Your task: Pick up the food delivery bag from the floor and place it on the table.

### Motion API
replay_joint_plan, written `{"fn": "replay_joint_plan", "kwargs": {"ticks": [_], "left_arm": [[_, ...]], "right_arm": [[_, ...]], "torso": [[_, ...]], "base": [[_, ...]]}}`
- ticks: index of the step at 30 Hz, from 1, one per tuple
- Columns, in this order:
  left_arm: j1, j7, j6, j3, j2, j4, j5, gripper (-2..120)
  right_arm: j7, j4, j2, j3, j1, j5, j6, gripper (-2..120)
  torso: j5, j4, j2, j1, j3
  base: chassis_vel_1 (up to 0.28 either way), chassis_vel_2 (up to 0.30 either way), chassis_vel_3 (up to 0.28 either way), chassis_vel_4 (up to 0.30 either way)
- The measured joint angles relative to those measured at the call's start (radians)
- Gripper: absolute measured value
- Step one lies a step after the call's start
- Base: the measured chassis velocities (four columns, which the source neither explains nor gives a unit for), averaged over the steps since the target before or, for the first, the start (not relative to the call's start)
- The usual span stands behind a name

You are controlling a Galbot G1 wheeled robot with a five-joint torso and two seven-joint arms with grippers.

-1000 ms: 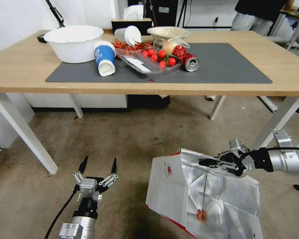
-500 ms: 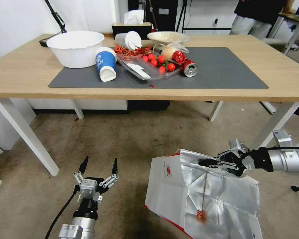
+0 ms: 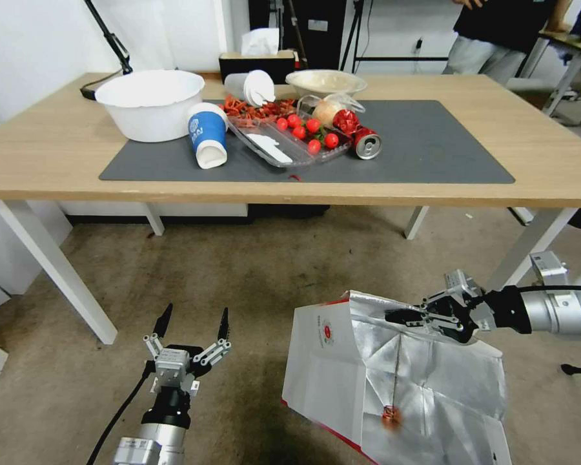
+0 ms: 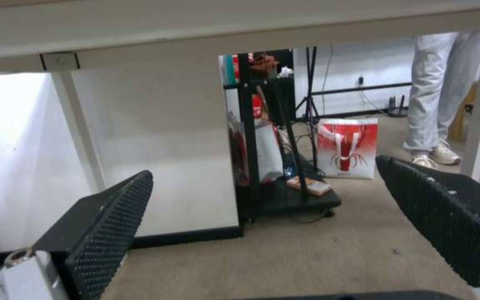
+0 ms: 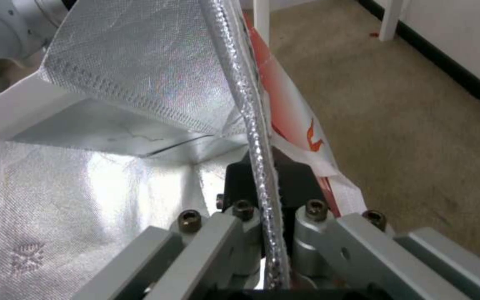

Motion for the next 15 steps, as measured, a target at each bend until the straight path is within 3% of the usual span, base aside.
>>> {"fn": "replay_joint_plan", "kwargs": {"ticks": [15], "left_arm": [[-0.002, 0.004, -0.003, -0.001, -0.004, 0.002, 0.004, 100]], "right_arm": [[-0.004, 0.001, 0.005, 0.0, 0.001, -0.001, 0.002, 0]], "torso": [[0.0, 0.0, 0.064, 0.021, 0.042]], "base": [[0.0, 0.0, 0.0, 0.0]]}}
